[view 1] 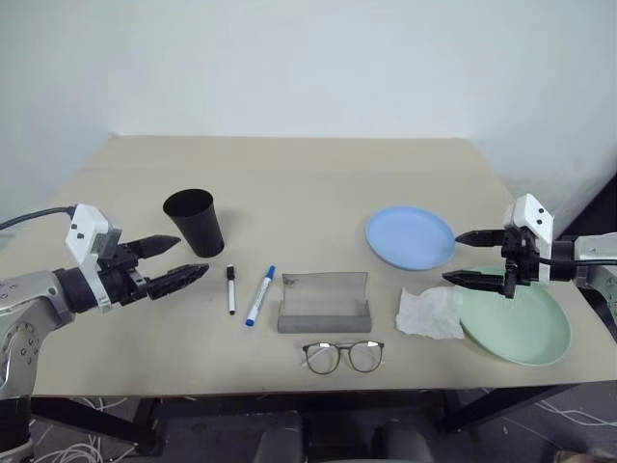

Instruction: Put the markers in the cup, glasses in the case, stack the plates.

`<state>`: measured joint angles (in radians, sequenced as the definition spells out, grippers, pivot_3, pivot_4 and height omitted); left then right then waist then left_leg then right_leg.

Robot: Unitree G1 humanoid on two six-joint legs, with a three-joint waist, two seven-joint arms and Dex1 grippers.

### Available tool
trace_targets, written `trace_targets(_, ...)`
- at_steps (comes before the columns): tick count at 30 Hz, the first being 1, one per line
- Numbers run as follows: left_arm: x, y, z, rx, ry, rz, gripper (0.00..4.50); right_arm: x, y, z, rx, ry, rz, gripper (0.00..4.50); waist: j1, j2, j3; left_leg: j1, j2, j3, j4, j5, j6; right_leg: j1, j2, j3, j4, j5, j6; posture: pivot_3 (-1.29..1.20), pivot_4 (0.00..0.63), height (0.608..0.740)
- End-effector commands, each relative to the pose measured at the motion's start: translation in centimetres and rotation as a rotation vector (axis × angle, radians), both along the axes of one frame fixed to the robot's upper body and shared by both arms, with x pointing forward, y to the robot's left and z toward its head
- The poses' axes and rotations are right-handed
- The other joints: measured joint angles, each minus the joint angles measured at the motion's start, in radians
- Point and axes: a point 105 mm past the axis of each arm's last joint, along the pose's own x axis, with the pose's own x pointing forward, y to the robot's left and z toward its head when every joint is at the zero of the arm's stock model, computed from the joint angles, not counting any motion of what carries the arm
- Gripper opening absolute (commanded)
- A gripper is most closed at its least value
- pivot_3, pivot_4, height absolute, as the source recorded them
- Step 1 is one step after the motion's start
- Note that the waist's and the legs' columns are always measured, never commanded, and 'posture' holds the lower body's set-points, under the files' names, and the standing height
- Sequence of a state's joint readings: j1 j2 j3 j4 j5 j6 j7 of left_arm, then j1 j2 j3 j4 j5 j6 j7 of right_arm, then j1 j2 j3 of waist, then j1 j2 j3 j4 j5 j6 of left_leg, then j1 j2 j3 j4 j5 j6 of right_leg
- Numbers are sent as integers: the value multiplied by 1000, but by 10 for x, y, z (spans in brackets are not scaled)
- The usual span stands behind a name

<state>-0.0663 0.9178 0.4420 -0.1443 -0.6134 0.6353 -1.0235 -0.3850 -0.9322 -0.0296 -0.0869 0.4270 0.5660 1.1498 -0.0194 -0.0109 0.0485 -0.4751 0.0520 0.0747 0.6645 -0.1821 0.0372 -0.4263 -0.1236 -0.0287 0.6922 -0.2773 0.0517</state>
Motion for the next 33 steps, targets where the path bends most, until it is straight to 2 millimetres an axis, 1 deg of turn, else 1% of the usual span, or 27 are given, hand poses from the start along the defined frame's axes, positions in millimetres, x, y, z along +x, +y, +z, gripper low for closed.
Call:
trace_targets(1, 5, -8, 12, -5, -44, -32, 4387, -5, 1, 15, 3, -56, 9, 4500, 2, 0, 0, 0, 0, 0, 0, 0, 0, 0, 0, 0, 0, 0, 0, 0, 0, 678)
trace_targets(6, 13, -10, 13, -8, -54, -39, 4387, -8, -4, 17, 4, -62, -25, 4500, 1, 0, 0, 0, 0, -1, 1, 0, 0, 1, 0, -1, 0, 0, 0, 0, 0, 678)
trace_targets(15, 14, -13, 12, -3, -53, -54, 4387, -11, -8, 15, 2, -62, -46, 4500, 0, 0, 0, 0, 0, -1, 2, 0, 0, 1, 0, -2, 0, 0, 0, 0, 0, 678)
trace_targets(21, 11, -12, 11, 2, -58, -51, 4387, -4, -8, 16, -4, -74, -59, 4500, 0, 0, 0, 0, 0, -1, 2, 0, 0, 1, 0, -2, 0, 0, 0, 0, 0, 678)
trace_targets(26, 8, -16, 7, -3, -60, -49, 4387, -2, -13, 16, -15, -71, -63, 4500, 1, 0, 0, 0, 0, -1, 2, 0, 0, 2, 0, -3, 0, 0, 0, 0, 0, 678)
trace_targets(31, -3, -20, 2, -16, -42, -46, 4387, -1, -7, 15, -9, -52, -45, 4500, 0, 0, 0, 0, 1, -1, 2, 0, 0, 1, 0, -3, 0, 0, 0, 0, 0, 678)
trace_targets(33, -8, -23, -1, -18, -38, -46, 4387, 0, -10, 9, -35, -41, -44, 4500, 0, 0, 0, 0, 1, -1, 2, 0, 0, 1, 0, -3, 0, 0, 0, 0, 0, 678)
